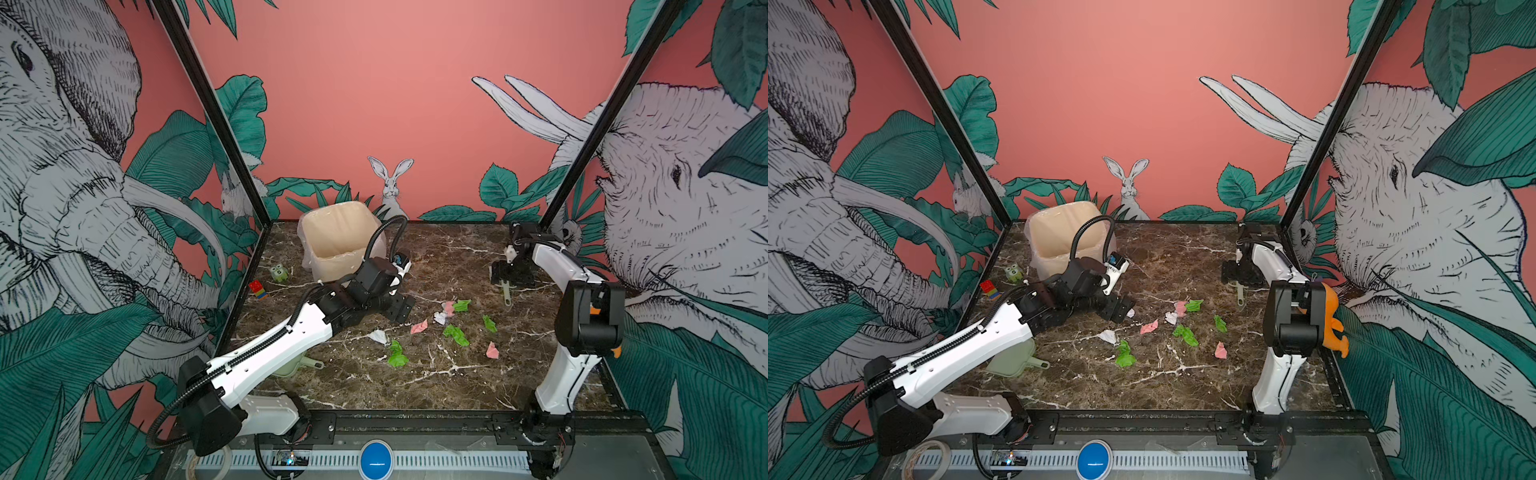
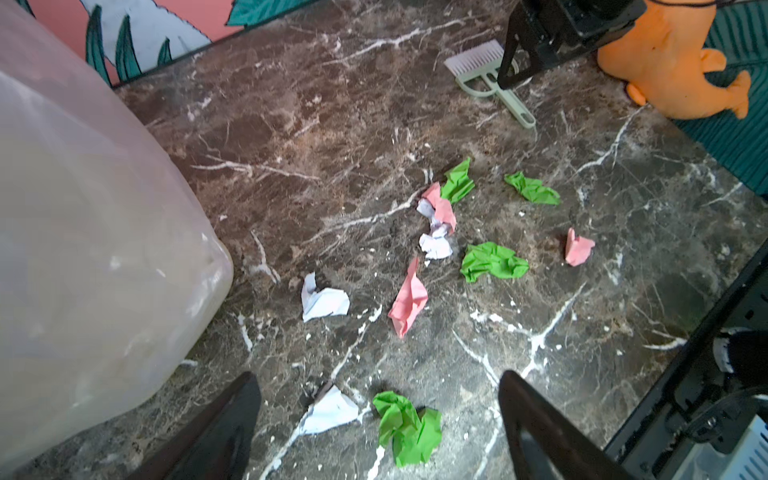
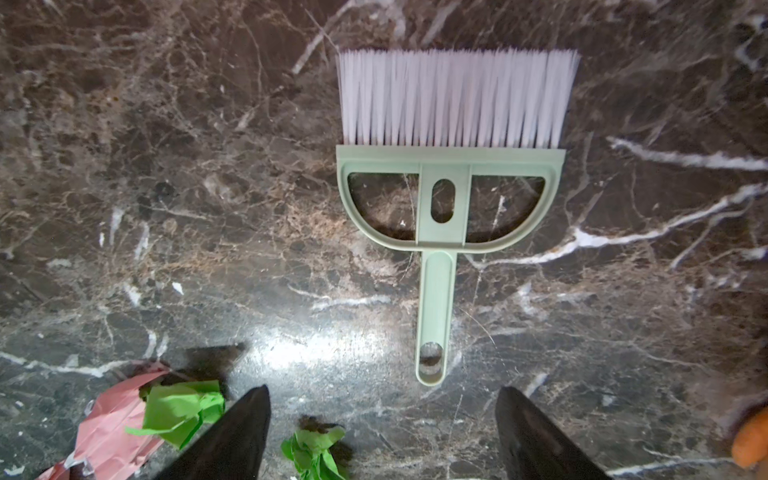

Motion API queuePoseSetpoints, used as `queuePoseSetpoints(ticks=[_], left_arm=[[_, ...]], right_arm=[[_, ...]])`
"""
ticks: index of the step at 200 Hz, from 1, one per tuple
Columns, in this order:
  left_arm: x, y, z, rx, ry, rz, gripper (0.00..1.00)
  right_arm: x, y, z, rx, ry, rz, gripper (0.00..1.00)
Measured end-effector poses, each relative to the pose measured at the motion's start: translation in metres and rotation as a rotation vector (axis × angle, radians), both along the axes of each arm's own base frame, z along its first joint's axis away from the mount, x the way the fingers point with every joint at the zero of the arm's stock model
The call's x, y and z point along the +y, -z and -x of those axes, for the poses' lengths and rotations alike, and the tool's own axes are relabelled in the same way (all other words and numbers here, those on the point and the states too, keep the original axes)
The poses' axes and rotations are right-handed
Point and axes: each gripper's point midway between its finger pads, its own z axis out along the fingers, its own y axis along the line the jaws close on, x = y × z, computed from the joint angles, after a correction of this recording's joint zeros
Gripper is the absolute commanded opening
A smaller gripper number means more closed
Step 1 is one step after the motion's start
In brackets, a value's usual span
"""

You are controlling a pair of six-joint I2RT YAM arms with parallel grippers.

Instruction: Sweep away the paper scraps from the table

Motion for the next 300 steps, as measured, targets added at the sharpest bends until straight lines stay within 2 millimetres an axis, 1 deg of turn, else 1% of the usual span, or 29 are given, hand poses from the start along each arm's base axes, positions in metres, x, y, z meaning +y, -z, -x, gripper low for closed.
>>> queuePoseSetpoints(ticks=[25,52,82,101,123,126,141,154,176,209,213,241,250,262,272,300], left_arm=[[0.006,0.015,0.011,0.031,0.003,0.013,0.90],[0.014,0.029,0.022,0.056,0.003,0.016,0.90],[0.026,0.040,0.033,0.071,-0.002,0.022,0.90],[0.032,0.047,0.038,0.080,-0.011,0.023,0.90],[0.034,0.053,0.039,0.088,-0.017,0.022,0.90],[0.034,0.054,0.039,0.089,-0.017,0.021,0.90],[0.034,0.058,0.039,0.094,-0.020,0.019,0.90],[0.034,0.060,0.039,0.098,-0.024,0.021,0.90],[0.034,0.061,0.039,0.099,-0.029,0.027,0.90],[0.033,0.060,0.038,0.097,-0.033,0.035,0.90],[0.033,0.060,0.038,0.096,-0.033,0.036,0.90],[0.033,0.063,0.038,0.099,-0.037,0.036,0.91],[0.034,0.065,0.038,0.103,-0.038,0.033,0.91],[0.034,0.067,0.039,0.107,-0.040,0.029,0.91],[0.034,0.068,0.038,0.109,-0.040,0.026,0.91],[0.034,0.071,0.038,0.116,-0.041,0.017,0.91]], right_arm=[[-0.002,0.018,0.002,0.045,-0.004,0.011,0.79],[-0.005,0.031,0.007,0.077,-0.004,0.026,0.78],[-0.010,0.041,0.015,0.099,0.002,0.037,0.78],[-0.015,0.047,0.019,0.110,0.008,0.046,0.74],[-0.018,0.049,0.019,0.109,0.007,0.049,0.71],[-0.019,0.049,0.018,0.108,0.007,0.050,0.69],[-0.020,0.050,0.017,0.106,0.006,0.051,0.66],[-0.021,0.053,0.017,0.112,0.005,0.051,0.62],[-0.020,0.060,0.018,0.126,0.002,0.049,0.57],[-0.021,0.061,0.015,0.119,0.002,0.048,0.49],[-0.021,0.061,0.014,0.118,0.001,0.048,0.47],[-0.020,0.061,0.012,0.113,-0.001,0.049,0.38],[-0.021,0.061,0.012,0.112,-0.003,0.049,0.33],[-0.021,0.061,0.011,0.110,-0.002,0.050,0.29],[-0.021,0.061,0.010,0.111,-0.005,0.051,0.23],[-0.021,0.061,0.010,0.109,-0.013,0.053,0.11]])
